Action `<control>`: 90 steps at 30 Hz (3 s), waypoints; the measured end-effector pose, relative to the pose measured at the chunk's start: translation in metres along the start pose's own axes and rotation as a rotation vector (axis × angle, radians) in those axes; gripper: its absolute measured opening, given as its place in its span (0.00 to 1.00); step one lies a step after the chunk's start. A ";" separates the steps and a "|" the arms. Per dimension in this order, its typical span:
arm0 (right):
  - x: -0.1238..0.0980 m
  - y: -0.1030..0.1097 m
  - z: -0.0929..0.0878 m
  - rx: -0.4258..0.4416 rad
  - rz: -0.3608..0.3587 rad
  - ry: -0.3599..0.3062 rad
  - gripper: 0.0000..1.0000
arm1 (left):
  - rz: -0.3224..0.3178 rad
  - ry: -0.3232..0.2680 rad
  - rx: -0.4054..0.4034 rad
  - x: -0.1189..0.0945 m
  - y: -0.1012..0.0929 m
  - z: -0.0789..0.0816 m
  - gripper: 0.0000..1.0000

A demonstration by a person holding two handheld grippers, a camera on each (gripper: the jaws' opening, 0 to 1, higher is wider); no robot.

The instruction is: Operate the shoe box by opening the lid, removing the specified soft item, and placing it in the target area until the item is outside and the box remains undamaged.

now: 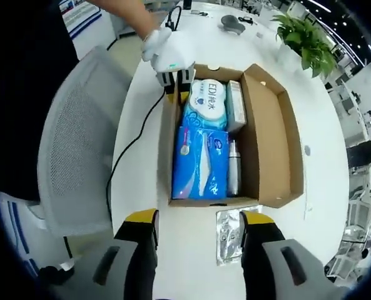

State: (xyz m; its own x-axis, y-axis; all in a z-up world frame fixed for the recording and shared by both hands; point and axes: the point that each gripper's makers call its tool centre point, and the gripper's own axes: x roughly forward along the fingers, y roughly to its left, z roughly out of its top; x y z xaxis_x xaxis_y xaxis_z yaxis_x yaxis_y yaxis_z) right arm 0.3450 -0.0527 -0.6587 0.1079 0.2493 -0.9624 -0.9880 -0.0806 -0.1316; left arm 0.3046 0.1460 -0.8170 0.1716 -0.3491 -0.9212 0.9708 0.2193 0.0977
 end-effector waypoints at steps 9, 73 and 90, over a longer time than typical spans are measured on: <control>0.025 -0.003 0.010 0.052 0.051 -0.008 0.51 | -0.001 -0.002 0.002 0.001 0.000 0.000 0.04; 0.164 0.003 0.022 0.352 0.268 0.083 0.69 | 0.004 -0.002 -0.006 -0.001 -0.001 0.002 0.04; 0.162 0.004 0.020 0.314 0.227 0.113 0.59 | 0.001 0.000 -0.005 -0.001 -0.001 0.002 0.04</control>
State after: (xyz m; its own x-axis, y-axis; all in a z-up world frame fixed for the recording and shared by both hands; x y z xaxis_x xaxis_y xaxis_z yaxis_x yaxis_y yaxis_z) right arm 0.3560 0.0070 -0.8107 -0.1227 0.1505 -0.9810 -0.9719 0.1819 0.1494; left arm 0.3039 0.1440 -0.8156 0.1725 -0.3493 -0.9210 0.9697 0.2245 0.0965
